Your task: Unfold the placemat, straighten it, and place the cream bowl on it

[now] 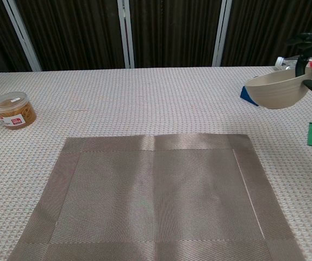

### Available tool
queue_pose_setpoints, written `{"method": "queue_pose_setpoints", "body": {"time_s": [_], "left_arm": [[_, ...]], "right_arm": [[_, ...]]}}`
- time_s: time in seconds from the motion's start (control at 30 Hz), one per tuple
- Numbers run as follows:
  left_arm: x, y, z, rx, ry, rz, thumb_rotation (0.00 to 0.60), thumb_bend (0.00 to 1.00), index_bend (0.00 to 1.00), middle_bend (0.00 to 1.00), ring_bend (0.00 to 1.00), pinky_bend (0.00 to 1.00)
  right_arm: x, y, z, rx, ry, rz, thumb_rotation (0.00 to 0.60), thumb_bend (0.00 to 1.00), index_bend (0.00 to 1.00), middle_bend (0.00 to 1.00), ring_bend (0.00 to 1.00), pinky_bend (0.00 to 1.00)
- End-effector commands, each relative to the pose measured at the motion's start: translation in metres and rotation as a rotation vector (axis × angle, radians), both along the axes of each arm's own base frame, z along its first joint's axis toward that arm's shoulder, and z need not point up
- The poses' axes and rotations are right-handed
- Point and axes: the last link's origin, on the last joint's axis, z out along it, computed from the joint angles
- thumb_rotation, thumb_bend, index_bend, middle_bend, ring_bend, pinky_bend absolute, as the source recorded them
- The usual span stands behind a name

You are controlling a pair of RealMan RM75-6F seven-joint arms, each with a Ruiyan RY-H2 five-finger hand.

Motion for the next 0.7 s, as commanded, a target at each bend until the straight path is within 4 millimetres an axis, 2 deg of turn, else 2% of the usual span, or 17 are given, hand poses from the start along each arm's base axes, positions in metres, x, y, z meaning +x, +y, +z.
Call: {"method": "queue_pose_setpoints", "body": {"time_s": [0.03,0.33,0.47,0.7], "left_arm": [[-0.001,-0.001,0.001,-0.002,-0.001,-0.001,0.600,0.04,0.00,0.00,0.00,0.00],[-0.006,0.000,0.002,-0.005,0.007,0.012,0.600,0.04,0.00,0.00,0.00,0.00],[-0.008,0.001,0.001,-0.005,0.015,0.020,0.600,0.04,0.00,0.00,0.00,0.00],[-0.011,0.001,-0.002,-0.014,0.021,0.039,0.600,0.04,0.00,0.00,0.00,0.00]], "right_arm": [[0.032,0.011,-0.001,0.053,-0.060,0.094,0.600,0.46,0.68,0.00,0.00,0.00],[0.094,0.017,-0.044,0.264,-0.158,0.275,0.600,0.46,0.68,0.00,0.00,0.00],[0.105,0.019,-0.069,0.318,-0.124,0.349,0.600,0.46,0.68,0.00,0.00,0.00],[0.111,0.024,-0.113,0.388,-0.043,0.385,0.600,0.46,0.68,0.00,0.00,0.00]]}}
